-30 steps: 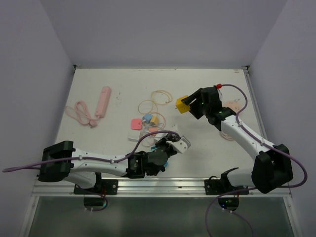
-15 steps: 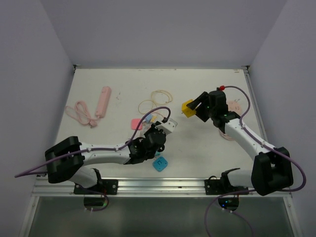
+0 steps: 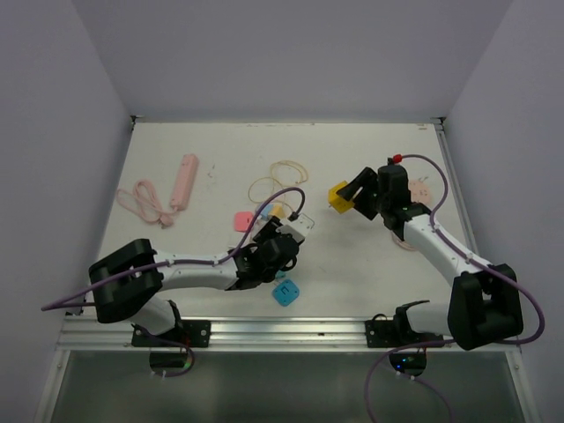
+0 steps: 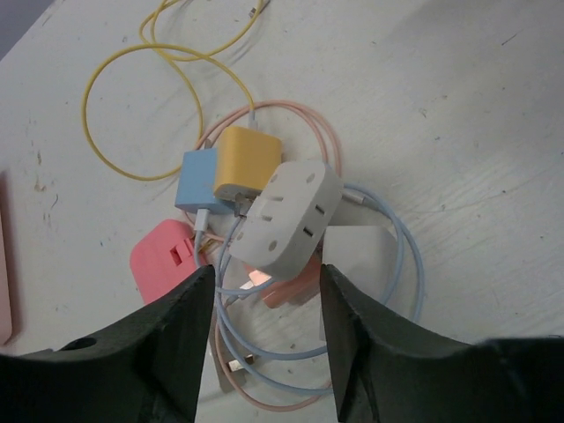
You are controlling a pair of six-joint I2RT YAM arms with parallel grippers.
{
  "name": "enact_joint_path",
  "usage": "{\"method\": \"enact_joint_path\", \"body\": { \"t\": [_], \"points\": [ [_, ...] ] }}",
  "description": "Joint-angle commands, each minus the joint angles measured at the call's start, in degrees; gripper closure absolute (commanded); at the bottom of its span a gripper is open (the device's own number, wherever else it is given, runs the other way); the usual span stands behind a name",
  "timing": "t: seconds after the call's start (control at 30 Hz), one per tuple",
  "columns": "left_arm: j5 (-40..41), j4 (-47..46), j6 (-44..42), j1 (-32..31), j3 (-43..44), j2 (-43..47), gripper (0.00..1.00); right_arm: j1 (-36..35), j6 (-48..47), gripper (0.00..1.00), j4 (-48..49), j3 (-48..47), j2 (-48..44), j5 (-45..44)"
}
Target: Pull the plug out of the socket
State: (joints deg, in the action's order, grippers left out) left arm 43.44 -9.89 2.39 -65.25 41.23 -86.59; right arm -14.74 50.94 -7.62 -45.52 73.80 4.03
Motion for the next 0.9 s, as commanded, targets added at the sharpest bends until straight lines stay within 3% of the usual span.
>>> {"method": "enact_joint_path", "body": {
  "t": [0.0, 0.2, 0.3, 0.43, 0.67, 0.87],
  "points": [
    [-0.9, 2.1, 3.4, 0.6, 1.9, 2.4, 0.42, 0.9, -2.4, 1.00, 3.9, -0.3, 0.1, 0.7],
    [-1.9, 6.6, 5.3, 2.4, 4.5, 8.4, 0.26, 3.2, -4.2, 1.00, 5.8, 0.0, 1.6, 0.6],
    [-5.0, 9.5, 6.6, 5.8, 5.3, 12.0, 0.13, 4.2, -5.7, 1.00, 7.3, -0.5, 3.3, 0.6],
    [-14.1, 14.5, 10.5, 15.4, 5.6, 17.4, 0.03, 5.1, -7.4, 1.00, 10.3, -1.9, 6.7, 1.1],
    [-29.5, 20.9, 14.4, 35.7, 3.8, 25.5, 0.00, 7.8, -10.2, 1.00, 13.8, -7.0, 15.7, 4.5],
    [-31.7, 22.9, 12.8, 49.8, -1.5, 33.1, 0.01, 10.6, -11.4, 1.00, 16.6, -12.4, 25.2, 13.0]
  ]
}}
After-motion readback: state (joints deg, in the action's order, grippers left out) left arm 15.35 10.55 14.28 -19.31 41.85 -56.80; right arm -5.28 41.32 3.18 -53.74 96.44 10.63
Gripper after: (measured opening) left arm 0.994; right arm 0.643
